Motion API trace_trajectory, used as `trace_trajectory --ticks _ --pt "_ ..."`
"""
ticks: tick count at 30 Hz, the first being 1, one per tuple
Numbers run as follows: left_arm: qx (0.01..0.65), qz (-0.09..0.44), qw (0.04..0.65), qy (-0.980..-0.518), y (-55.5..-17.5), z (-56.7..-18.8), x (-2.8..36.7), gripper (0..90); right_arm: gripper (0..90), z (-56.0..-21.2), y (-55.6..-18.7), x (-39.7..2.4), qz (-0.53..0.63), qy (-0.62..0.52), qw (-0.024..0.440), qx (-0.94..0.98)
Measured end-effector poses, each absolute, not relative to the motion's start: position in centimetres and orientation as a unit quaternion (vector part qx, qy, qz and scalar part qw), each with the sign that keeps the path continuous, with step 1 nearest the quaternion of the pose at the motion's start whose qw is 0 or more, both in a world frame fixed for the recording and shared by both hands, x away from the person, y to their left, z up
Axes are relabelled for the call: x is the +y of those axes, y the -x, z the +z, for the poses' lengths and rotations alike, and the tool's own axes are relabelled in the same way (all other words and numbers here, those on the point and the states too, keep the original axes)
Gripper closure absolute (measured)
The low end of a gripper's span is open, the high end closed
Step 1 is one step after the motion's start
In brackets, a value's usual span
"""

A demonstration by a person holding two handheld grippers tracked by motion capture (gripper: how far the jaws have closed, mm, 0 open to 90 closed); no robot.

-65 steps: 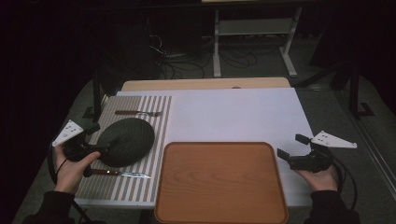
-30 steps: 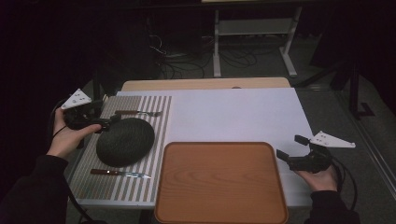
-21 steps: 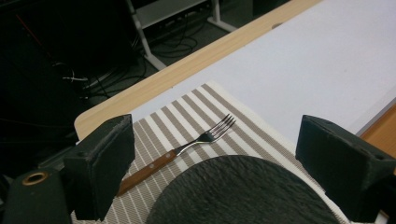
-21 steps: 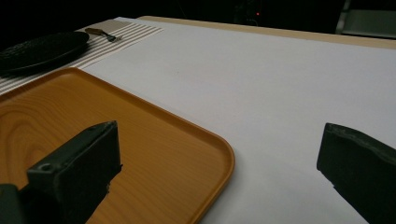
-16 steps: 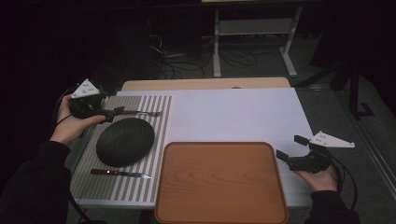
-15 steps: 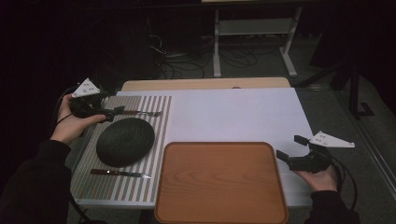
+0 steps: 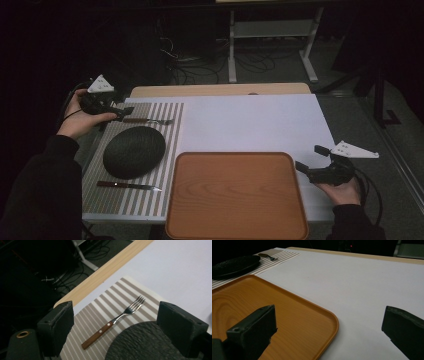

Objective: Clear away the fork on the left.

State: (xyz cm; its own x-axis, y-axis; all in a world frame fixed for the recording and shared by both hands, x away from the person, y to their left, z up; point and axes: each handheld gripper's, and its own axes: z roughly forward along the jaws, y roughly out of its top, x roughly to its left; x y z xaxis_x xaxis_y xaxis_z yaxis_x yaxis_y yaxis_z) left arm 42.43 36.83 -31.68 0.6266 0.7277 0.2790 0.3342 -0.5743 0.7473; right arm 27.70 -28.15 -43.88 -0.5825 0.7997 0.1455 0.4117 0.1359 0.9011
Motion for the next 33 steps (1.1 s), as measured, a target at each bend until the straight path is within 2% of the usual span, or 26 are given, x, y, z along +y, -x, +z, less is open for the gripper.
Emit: trace_trajectory --ticks 8,22,25,33 --pt "0.313 0.295 0.316 -0.845 -44.1 -31.8 36.7 13.9 0.0 -43.9 -27.7 -28.2 0.51 -0.415 0.19 0.73" --pt "0.295 0.29 0.255 -0.874 -47.5 -34.4 35.1 16.0 0.0 -44.0 -27.8 -28.1 0.509 -0.415 0.186 0.731" --pt "0.288 0.281 0.25 -0.881 -47.9 -35.0 34.8 21.8 0.0 -44.0 -27.8 -28.1 0.508 -0.415 0.185 0.732" --pt "0.271 0.278 0.229 -0.893 -48.7 -36.2 34.0 25.2 0.0 -44.1 -27.9 -28.1 0.506 -0.415 0.183 0.734"
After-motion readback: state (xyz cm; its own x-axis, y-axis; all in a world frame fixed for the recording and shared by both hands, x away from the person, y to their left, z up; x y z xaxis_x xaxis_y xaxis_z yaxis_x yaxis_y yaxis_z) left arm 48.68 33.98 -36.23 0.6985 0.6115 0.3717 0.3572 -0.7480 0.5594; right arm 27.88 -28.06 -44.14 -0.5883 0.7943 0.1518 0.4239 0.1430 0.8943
